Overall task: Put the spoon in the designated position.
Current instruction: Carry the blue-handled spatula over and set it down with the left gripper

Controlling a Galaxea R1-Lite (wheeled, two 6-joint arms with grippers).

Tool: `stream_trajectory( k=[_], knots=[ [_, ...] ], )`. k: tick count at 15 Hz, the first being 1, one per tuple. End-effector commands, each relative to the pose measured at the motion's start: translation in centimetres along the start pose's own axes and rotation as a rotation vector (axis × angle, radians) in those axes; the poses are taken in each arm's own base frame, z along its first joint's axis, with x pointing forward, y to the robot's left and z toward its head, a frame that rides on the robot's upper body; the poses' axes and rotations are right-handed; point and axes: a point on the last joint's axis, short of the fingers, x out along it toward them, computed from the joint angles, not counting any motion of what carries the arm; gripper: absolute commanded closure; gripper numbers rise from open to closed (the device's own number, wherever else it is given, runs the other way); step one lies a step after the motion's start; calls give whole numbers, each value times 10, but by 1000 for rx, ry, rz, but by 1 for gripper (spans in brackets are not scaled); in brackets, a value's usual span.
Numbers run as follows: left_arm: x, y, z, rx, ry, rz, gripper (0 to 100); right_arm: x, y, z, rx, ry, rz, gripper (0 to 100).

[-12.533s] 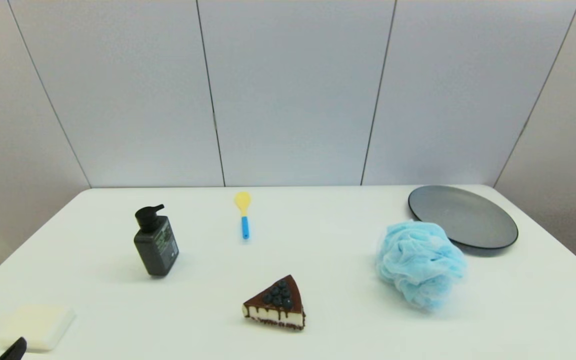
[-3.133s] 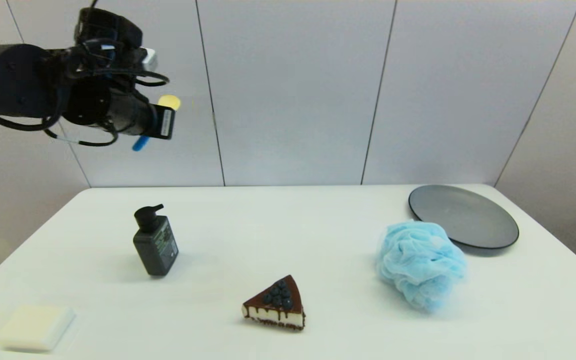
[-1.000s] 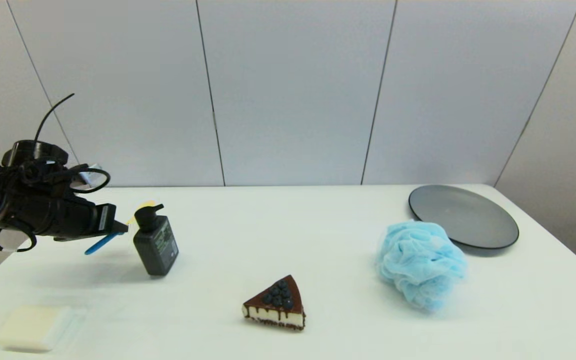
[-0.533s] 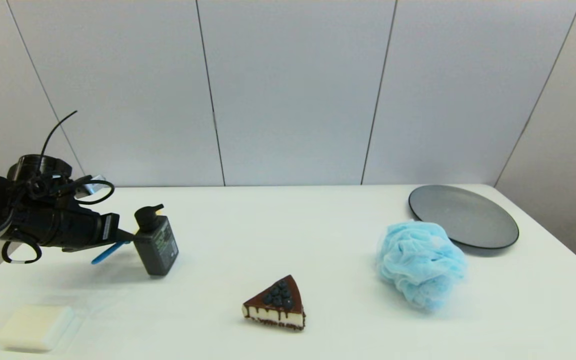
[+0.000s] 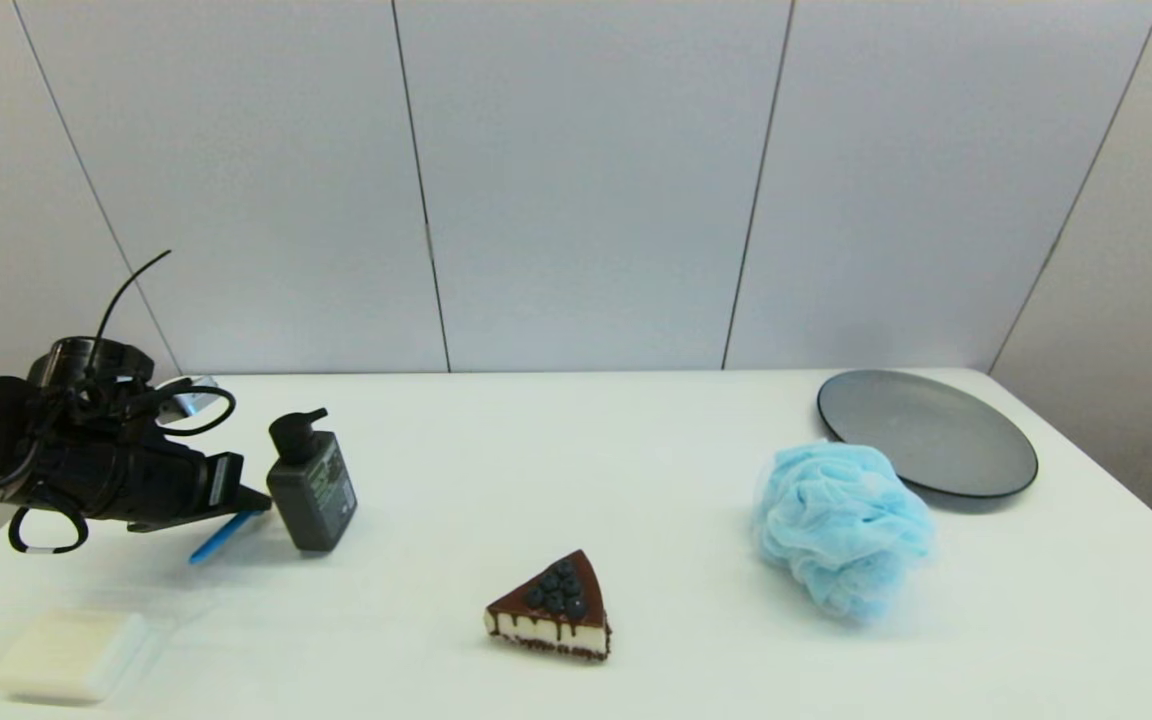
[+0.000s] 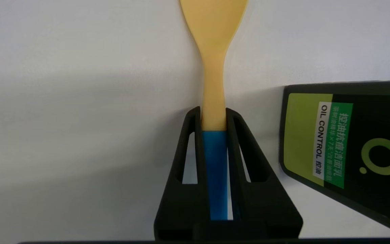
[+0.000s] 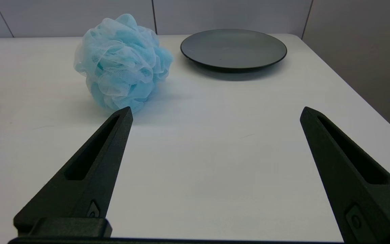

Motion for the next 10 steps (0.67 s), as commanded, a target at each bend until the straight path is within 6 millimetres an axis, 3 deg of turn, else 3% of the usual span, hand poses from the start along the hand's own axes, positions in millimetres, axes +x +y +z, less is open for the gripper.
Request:
stream_trajectory(
  k=[1,10],
  knots=[
    [1,0,-1,-2,6,-3,100,0,0,0,-1,1,0,0],
    [-1,0,3,17,-22,-1,100,0,0,0,2,1,0,0]
  ],
)
